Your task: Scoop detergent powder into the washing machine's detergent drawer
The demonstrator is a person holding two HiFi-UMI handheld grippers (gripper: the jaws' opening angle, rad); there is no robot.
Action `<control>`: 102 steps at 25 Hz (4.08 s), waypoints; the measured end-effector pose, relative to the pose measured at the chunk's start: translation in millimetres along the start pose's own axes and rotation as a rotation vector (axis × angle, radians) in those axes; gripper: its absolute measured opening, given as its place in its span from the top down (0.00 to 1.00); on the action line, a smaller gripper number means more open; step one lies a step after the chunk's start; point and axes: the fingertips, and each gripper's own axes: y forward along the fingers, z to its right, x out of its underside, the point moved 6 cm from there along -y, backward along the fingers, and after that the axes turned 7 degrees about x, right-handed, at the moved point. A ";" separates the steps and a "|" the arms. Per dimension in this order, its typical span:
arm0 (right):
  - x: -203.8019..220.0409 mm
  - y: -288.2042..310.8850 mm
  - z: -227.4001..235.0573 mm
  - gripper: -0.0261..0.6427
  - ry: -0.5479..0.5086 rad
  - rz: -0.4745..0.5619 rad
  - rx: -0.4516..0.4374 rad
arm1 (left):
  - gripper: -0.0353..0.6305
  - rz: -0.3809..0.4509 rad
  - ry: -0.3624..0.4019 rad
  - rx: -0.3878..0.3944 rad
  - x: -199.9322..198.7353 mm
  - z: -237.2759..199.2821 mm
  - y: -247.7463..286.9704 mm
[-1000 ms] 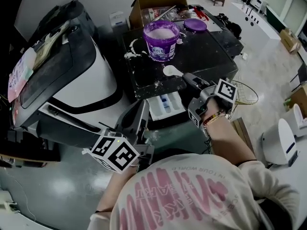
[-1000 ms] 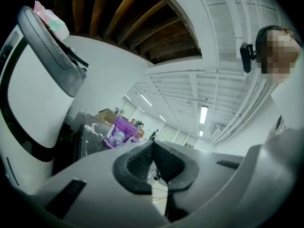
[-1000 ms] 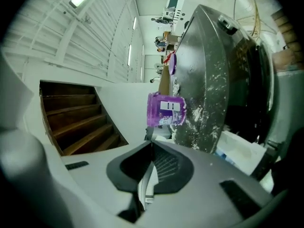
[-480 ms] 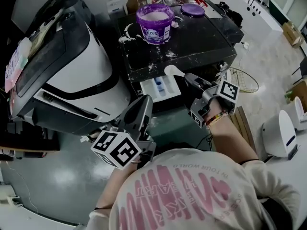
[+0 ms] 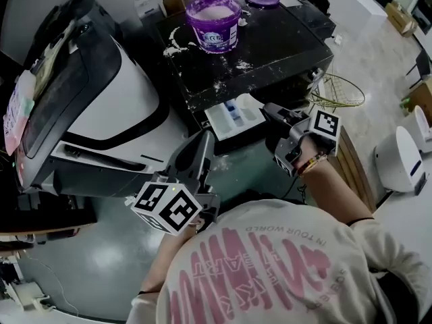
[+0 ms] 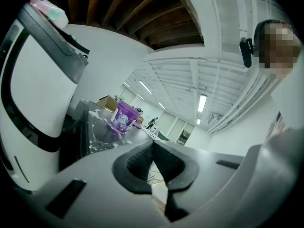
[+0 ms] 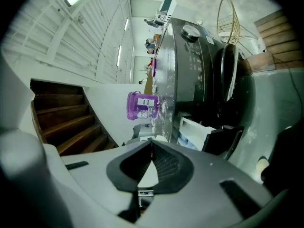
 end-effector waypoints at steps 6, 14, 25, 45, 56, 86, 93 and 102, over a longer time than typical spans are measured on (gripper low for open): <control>18.7 0.0 11.0 0.96 0.032 0.079 0.034 | 0.94 -0.045 -0.019 0.047 -17.1 -29.3 -12.5; 52.1 -1.8 18.7 0.96 0.031 0.165 0.093 | 0.94 -0.097 -0.050 0.138 -24.9 -54.2 -27.1; 93.4 5.8 17.3 0.96 -0.072 0.231 0.175 | 0.94 -0.103 -0.081 0.197 -34.1 -82.4 -58.5; 121.0 29.7 6.2 0.96 -0.538 0.313 0.412 | 0.94 -0.121 -0.116 0.194 -35.6 -127.6 -98.4; 126.9 50.9 -0.3 0.96 -0.824 0.232 0.548 | 0.94 -0.137 -0.134 0.202 -34.5 -137.3 -93.6; 169.6 96.1 -6.4 0.96 -1.647 -0.159 0.859 | 0.94 -0.154 -0.156 0.226 -37.6 -148.1 -86.6; 170.9 97.6 -6.6 0.96 -1.806 -0.200 0.890 | 0.94 -0.160 -0.159 0.242 -29.1 -136.0 -80.2; 169.4 89.6 -5.6 0.96 -1.967 -0.299 0.854 | 0.94 -0.152 -0.162 0.227 -21.5 -115.4 -73.3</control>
